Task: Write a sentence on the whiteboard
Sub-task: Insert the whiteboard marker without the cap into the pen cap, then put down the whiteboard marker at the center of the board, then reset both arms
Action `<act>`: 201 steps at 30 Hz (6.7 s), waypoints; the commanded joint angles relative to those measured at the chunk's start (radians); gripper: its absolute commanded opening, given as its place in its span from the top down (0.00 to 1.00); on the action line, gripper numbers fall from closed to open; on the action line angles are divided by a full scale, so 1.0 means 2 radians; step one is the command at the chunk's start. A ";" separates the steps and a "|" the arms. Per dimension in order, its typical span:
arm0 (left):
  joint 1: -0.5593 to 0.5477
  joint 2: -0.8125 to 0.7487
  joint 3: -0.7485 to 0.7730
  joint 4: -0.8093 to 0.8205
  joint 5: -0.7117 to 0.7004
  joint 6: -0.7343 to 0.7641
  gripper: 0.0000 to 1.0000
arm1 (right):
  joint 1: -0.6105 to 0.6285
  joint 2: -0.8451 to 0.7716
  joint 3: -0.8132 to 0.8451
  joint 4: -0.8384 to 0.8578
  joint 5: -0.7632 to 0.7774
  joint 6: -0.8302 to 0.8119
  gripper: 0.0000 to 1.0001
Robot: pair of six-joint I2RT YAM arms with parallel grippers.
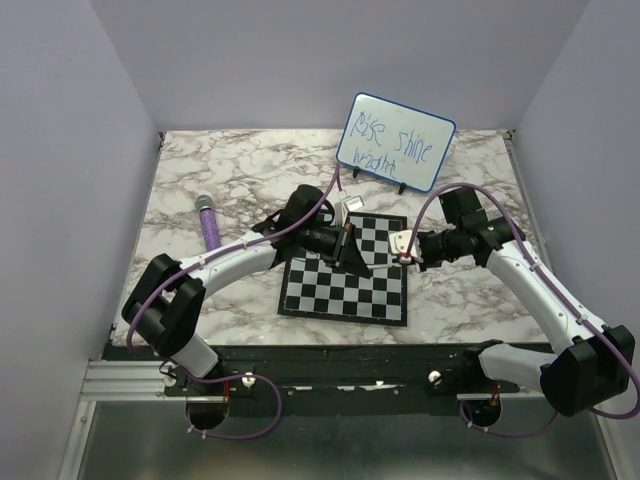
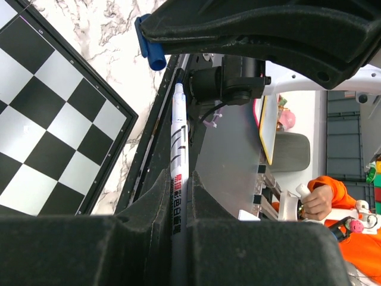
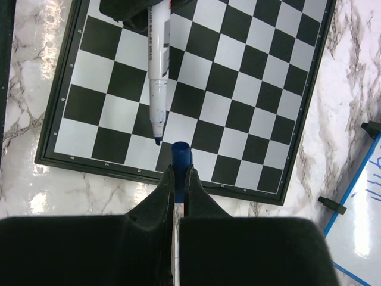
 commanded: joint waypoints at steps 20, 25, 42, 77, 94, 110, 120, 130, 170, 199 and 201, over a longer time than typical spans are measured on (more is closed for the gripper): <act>-0.001 0.006 0.019 -0.013 -0.032 0.015 1.00 | 0.012 -0.017 -0.020 0.008 0.012 0.000 0.96; -0.001 0.010 0.019 -0.009 -0.031 0.012 1.00 | 0.014 -0.020 -0.018 0.008 0.009 0.002 0.96; -0.001 0.014 0.019 -0.016 -0.027 0.020 1.00 | 0.016 -0.011 -0.013 0.015 0.018 0.011 0.97; -0.001 0.027 0.021 -0.008 -0.021 0.014 1.00 | 0.040 0.000 -0.013 0.038 0.017 0.043 0.97; -0.018 0.085 0.115 -0.128 -0.073 0.083 1.00 | 0.108 0.013 0.016 0.068 0.088 0.161 0.97; -0.041 0.136 0.108 -0.001 -0.028 0.005 1.00 | 0.139 -0.026 0.013 0.117 0.022 0.219 0.99; 0.002 0.066 0.059 0.034 -0.080 -0.006 0.79 | 0.131 -0.038 -0.029 0.113 0.093 0.223 0.99; 0.093 -0.063 -0.005 -0.068 -0.094 0.072 0.40 | 0.058 -0.081 -0.076 0.110 0.086 0.224 0.98; 0.156 -0.457 -0.138 -0.164 -0.436 0.236 0.01 | -0.237 0.068 0.030 0.082 0.097 0.394 0.30; 0.182 -0.459 -0.116 -0.185 -0.408 0.182 0.01 | -0.261 -0.178 0.008 0.235 0.172 0.704 0.01; 0.182 -0.457 -0.116 -0.183 -0.408 0.181 0.01 | -0.261 -0.180 0.009 0.236 0.180 0.711 0.01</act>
